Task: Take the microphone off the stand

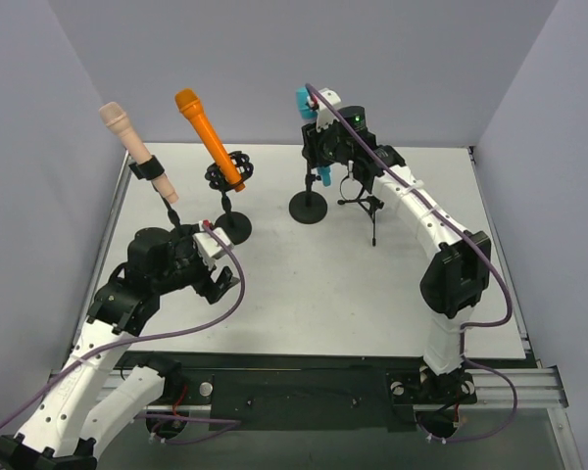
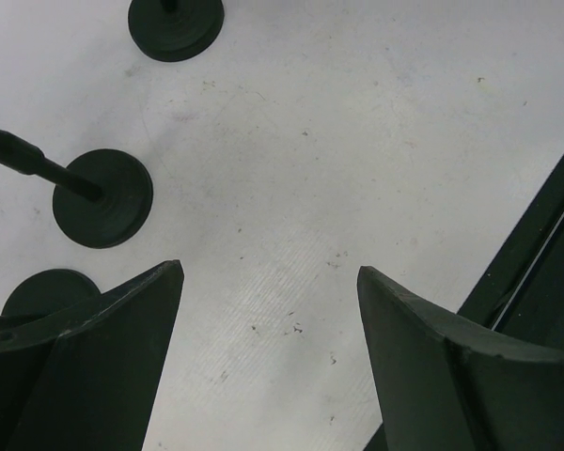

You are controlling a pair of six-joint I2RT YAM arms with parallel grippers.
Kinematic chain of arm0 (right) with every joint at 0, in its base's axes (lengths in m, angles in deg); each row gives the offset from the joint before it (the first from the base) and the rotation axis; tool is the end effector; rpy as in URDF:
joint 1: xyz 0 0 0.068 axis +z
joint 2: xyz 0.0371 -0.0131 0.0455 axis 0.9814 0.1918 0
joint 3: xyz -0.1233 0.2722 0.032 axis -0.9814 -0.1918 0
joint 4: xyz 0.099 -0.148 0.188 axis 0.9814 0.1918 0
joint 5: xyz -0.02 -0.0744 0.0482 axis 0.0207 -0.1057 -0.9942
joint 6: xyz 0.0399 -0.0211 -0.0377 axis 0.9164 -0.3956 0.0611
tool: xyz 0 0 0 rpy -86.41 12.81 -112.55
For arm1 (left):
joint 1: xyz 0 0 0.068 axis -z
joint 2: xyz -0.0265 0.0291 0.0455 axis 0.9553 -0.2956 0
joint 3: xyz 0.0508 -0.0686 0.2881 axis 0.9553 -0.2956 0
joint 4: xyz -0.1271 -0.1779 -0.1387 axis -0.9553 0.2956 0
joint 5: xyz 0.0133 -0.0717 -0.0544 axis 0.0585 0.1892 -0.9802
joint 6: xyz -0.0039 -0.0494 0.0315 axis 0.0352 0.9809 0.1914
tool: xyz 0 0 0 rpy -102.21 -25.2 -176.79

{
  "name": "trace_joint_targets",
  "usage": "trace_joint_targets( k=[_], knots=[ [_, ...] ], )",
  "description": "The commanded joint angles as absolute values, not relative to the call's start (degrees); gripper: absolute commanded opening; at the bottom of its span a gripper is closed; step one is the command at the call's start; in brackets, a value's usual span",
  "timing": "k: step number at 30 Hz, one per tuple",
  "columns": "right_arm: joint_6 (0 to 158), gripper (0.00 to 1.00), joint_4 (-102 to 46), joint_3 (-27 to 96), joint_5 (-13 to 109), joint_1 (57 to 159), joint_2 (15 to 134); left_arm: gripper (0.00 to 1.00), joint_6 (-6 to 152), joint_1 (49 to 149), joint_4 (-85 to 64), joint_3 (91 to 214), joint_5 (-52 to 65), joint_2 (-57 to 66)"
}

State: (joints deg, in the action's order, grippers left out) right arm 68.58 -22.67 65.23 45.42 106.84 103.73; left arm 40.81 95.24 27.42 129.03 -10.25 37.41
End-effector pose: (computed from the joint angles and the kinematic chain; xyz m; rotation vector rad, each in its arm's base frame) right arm 0.4207 0.2311 0.4138 -0.5995 1.6539 0.4635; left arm 0.1198 -0.0689 0.3423 0.9981 1.8107 -0.4764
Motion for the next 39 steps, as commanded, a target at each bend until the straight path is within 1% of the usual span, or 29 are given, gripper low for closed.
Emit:
trace_joint_targets(
  k=[1,5,7,10,14,16,19,21,22,25,27,28,30,31,35,39],
  knots=[
    [64.60,0.01,-22.89,59.59,40.59,107.16,94.63,0.86,45.23,94.78,23.47,130.61,-12.92,37.35],
    [60.48,0.00,-20.61,49.93,36.11,107.07,81.90,0.85,45.59,95.13,20.68,130.18,-13.45,36.47],
    [58.54,0.00,-17.45,47.19,32.34,106.63,77.94,0.85,46.29,95.22,18.13,129.22,-14.15,36.12],
    [53.62,0.00,-8.41,46.03,21.54,106.28,74.67,0.84,47.26,95.31,15.30,128.77,-16.34,34.98],
    [46.50,0.05,-0.14,44.63,12.04,106.80,72.03,0.83,48.84,95.92,10.48,129.30,-17.93,32.69],
    [39.67,0.06,3.38,42.61,11.93,108.12,70.71,0.83,49.89,96.36,7.93,129.39,-18.72,31.81],
    [35.77,0.10,5.32,38.05,14.03,109.96,68.52,0.83,50.34,97.67,6.07,129.56,-19.43,30.50],
    [35.68,0.17,5.24,36.45,14.91,110.41,67.64,0.83,50.08,98.47,5.72,129.83,-19.43,29.97],
    [36.37,0.26,5.24,35.93,15.44,110.84,67.46,0.83,49.73,98.56,5.81,130.00,-19.52,29.88],
    [38.66,0.39,5.24,35.92,18.60,111.37,66.06,0.83,48.67,99.52,5.90,130.44,-19.69,29.70],
    [40.33,0.51,5.15,36.18,20.09,111.73,64.91,0.84,48.58,100.14,5.54,130.71,-19.69,29.35],
    [41.99,0.64,4.98,36.45,20.54,111.81,63.95,0.84,48.75,100.49,5.02,130.97,-19.69,29.09],
    [43.84,0.67,5.23,37.32,22.56,111.73,63.15,0.85,49.63,101.02,3.88,131.76,-19.60,28.21],
    [44.20,0.83,5.50,37.85,23.00,111.81,62.89,0.85,50.42,101.28,3.00,132.72,-19.95,27.86],
    [46.39,0.86,7.78,41.71,24.50,111.64,62.01,0.86,53.58,102.34,-0.25,136.23,-21.54,24.96],
    [47.63,0.87,9.81,43.65,25.90,111.46,61.22,0.86,56.13,104.62,-3.85,139.67,-22.33,21.97]
  ],
)
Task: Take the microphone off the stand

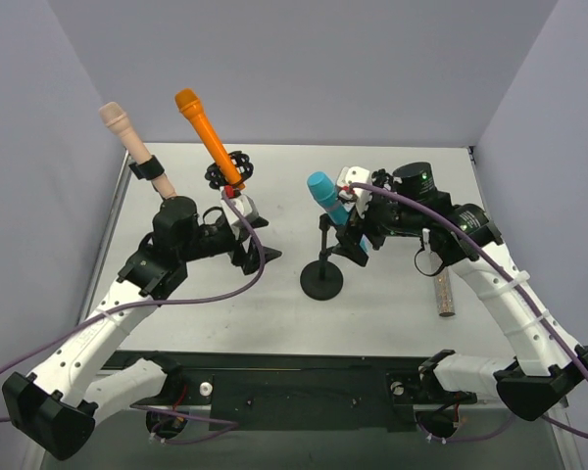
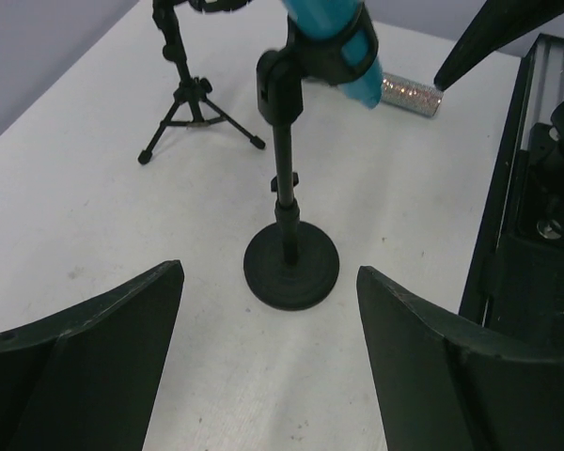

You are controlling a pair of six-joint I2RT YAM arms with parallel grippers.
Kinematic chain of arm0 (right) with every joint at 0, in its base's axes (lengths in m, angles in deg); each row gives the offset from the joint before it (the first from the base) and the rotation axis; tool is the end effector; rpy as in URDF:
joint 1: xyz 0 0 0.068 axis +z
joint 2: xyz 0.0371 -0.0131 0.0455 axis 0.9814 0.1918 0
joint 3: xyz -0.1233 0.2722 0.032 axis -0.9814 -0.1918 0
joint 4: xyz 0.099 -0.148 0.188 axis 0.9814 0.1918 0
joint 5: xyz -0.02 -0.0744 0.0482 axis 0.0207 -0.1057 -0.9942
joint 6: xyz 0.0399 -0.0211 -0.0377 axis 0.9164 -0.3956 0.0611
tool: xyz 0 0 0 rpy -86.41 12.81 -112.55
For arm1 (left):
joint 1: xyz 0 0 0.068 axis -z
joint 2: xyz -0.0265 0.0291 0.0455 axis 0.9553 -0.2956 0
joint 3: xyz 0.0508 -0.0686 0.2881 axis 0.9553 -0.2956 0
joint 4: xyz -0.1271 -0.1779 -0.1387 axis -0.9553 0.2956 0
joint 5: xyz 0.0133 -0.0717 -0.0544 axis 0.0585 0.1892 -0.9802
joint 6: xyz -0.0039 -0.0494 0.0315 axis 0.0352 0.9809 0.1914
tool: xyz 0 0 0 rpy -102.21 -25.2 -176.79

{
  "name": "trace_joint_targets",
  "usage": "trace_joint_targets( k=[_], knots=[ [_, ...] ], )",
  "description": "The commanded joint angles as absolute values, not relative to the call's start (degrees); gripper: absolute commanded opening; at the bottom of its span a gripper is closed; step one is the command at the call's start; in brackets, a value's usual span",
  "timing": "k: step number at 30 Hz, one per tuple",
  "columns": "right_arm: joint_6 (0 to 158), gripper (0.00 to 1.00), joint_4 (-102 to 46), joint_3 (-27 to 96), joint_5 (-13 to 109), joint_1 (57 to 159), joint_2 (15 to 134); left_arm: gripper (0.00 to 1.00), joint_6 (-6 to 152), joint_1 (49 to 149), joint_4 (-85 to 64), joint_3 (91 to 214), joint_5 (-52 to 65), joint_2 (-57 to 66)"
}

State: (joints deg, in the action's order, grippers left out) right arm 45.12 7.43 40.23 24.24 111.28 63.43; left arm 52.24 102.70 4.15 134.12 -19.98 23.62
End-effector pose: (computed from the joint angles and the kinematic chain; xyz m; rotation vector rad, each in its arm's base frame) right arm 0.1944 0.1492 0.4502 -1.2690 1.5213 0.6028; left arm 0.1684 -0.1248 0.3789 1.0137 1.5593 -0.8085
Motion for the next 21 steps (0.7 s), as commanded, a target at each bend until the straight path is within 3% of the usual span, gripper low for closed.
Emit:
trace_joint_targets(
  k=[1,8,21],
  knots=[
    [47.46,0.87,10.16,43.57,26.95,111.46,60.69,0.86,56.75,104.88,-4.47,140.98,-22.24,20.75],
    [50.17,0.87,9.37,46.10,25.12,106.02,61.65,0.85,62.82,109.10,-7.55,146.61,-23.38,14.24],
    [56.16,0.86,7.52,57.01,18.96,109.00,69.82,0.85,55.52,109.63,-16.16,144.86,-28.31,4.92]
  ],
)
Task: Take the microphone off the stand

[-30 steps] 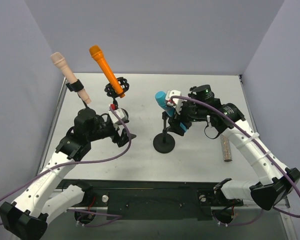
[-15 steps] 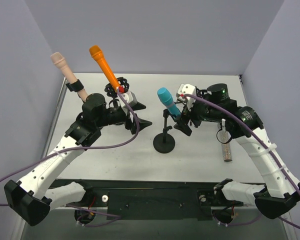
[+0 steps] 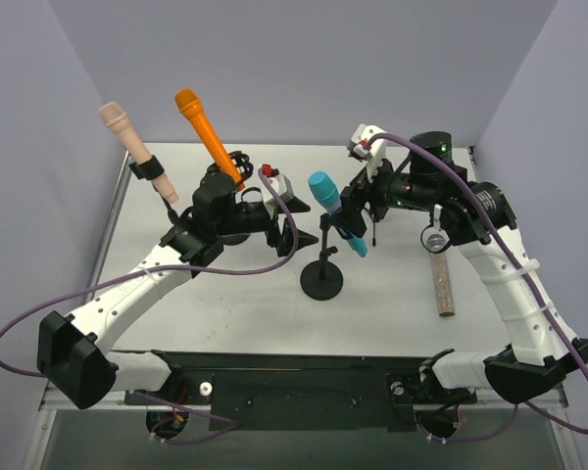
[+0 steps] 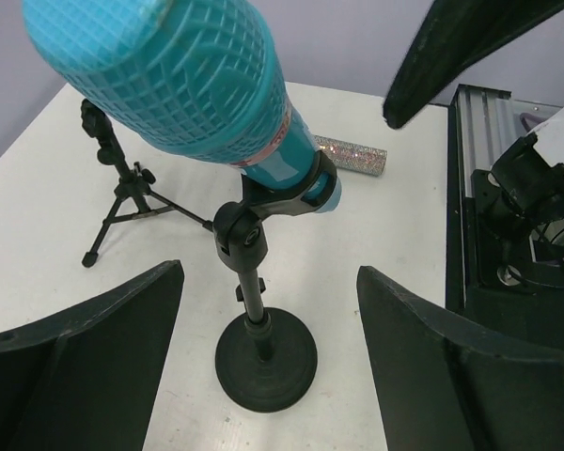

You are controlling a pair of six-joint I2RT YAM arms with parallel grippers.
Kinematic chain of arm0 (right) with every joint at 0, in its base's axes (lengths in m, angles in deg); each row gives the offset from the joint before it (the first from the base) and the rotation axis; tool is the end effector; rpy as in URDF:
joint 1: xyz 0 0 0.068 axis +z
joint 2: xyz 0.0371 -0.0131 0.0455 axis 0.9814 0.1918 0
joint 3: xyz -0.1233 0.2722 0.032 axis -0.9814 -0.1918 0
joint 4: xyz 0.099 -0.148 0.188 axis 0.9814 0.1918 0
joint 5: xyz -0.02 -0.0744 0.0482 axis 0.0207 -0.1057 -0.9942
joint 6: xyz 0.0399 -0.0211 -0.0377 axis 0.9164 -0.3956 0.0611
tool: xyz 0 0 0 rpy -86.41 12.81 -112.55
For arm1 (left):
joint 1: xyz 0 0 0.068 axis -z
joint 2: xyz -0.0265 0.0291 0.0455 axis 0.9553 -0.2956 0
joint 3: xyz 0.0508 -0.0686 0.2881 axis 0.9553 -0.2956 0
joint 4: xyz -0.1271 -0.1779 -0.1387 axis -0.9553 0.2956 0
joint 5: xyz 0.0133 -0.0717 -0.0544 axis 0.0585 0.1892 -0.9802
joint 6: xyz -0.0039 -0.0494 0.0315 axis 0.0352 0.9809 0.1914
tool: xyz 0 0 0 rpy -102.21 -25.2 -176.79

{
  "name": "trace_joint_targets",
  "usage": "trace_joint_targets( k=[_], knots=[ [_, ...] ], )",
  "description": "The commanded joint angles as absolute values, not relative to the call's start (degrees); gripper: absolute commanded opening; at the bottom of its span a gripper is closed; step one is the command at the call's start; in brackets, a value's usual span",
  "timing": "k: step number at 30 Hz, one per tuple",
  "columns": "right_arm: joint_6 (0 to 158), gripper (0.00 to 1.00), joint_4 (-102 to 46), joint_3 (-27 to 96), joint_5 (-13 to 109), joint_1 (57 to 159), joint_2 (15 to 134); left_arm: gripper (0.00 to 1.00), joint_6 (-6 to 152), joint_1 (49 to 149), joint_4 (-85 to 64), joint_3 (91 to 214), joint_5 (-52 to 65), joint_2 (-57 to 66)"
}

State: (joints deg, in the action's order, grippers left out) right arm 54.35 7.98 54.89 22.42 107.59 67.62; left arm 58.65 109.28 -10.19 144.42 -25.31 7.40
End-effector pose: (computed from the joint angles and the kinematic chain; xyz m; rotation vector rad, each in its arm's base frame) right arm 0.2053 0.1386 0.5142 -1.0792 1.4798 0.6583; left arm 0.2146 -0.1927 0.4048 1.0777 1.3980 -1.0220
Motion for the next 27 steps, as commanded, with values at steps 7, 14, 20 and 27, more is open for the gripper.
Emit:
trace_joint_targets(
  k=[7,14,20,27],
  knots=[
    [53.35,0.85,8.23,57.01,20.02,110.32,72.28,0.85,57.54,111.48,-23.01,145.30,-25.76,-0.09],
    [51.23,0.70,8.31,57.02,22.12,111.55,74.31,0.60,60.09,112.18,-26.80,143.81,-25.23,-2.03],
    [50.27,0.49,9.28,57.80,23.62,111.64,75.80,0.36,63.06,112.18,-31.45,138.45,-24.79,-1.41],
    [47.63,0.20,12.87,61.41,22.65,111.73,78.00,0.03,66.25,112.09,-33.92,135.46,-21.63,-0.10]
  ],
)
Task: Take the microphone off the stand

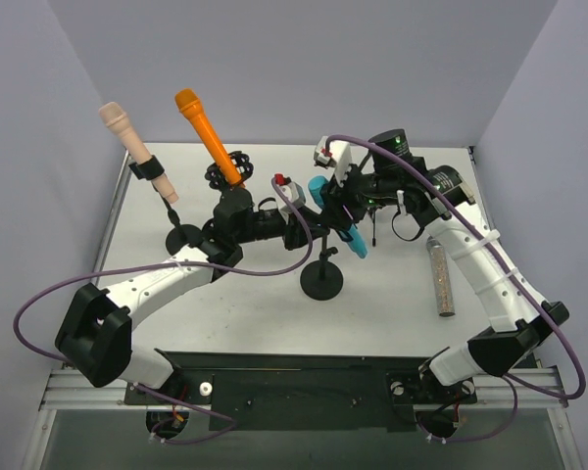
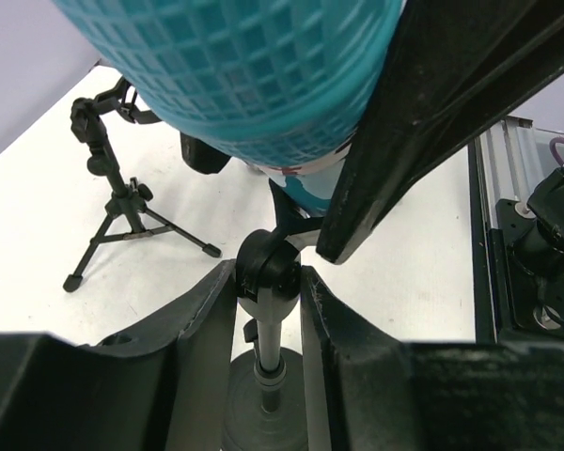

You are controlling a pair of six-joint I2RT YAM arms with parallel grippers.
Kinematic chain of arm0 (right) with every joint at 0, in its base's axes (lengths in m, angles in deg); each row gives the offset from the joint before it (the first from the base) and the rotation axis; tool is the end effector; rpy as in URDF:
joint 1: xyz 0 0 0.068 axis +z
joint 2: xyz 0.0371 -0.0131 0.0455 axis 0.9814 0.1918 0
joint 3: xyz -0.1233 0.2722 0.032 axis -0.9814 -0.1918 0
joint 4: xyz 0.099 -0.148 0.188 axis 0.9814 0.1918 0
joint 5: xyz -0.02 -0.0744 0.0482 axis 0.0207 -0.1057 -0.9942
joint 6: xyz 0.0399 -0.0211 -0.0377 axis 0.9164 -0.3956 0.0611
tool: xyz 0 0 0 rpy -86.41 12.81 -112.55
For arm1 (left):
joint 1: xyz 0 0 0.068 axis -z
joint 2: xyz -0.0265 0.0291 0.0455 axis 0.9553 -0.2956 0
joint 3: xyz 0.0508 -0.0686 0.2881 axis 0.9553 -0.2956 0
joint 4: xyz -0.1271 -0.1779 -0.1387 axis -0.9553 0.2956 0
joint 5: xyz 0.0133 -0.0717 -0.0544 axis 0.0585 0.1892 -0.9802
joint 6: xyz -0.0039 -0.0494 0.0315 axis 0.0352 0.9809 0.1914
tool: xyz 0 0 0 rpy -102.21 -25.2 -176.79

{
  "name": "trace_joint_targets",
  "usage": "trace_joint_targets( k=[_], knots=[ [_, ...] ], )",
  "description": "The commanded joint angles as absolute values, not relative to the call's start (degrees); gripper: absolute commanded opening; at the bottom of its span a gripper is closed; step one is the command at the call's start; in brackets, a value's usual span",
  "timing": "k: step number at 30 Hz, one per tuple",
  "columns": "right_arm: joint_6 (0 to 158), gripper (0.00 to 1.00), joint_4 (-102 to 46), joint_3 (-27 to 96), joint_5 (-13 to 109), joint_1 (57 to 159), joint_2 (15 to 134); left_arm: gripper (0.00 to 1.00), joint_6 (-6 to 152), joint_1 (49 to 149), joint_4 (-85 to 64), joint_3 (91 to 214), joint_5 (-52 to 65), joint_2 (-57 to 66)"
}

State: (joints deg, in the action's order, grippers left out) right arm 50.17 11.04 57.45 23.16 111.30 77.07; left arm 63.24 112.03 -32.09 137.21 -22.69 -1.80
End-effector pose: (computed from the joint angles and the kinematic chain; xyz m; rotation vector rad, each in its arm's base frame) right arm 0.2446 0.1819 0.4804 -1.2165 1.5753 0.6787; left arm 0.2404 -0.2297 0.3542 1.0214 1.3505 -1.0649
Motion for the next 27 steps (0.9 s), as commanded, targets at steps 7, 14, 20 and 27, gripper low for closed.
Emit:
trace_joint_targets(
  k=[7,14,20,27],
  knots=[
    [49.02,0.00,15.52,68.43,22.39,108.84,77.48,0.00,65.90,112.01,-33.31,134.75,-19.52,0.35],
    [59.29,0.00,12.37,78.19,21.86,96.02,74.67,0.00,64.84,111.83,-32.60,134.84,-19.78,-0.09],
    [62.75,0.00,7.00,73.64,23.35,90.28,69.13,0.00,64.66,111.74,-32.95,135.01,-19.60,-0.09],
    [60.11,0.00,9.62,64.76,33.78,87.38,60.97,0.17,64.66,112.01,-32.08,137.47,-20.22,0.35]
  ],
)
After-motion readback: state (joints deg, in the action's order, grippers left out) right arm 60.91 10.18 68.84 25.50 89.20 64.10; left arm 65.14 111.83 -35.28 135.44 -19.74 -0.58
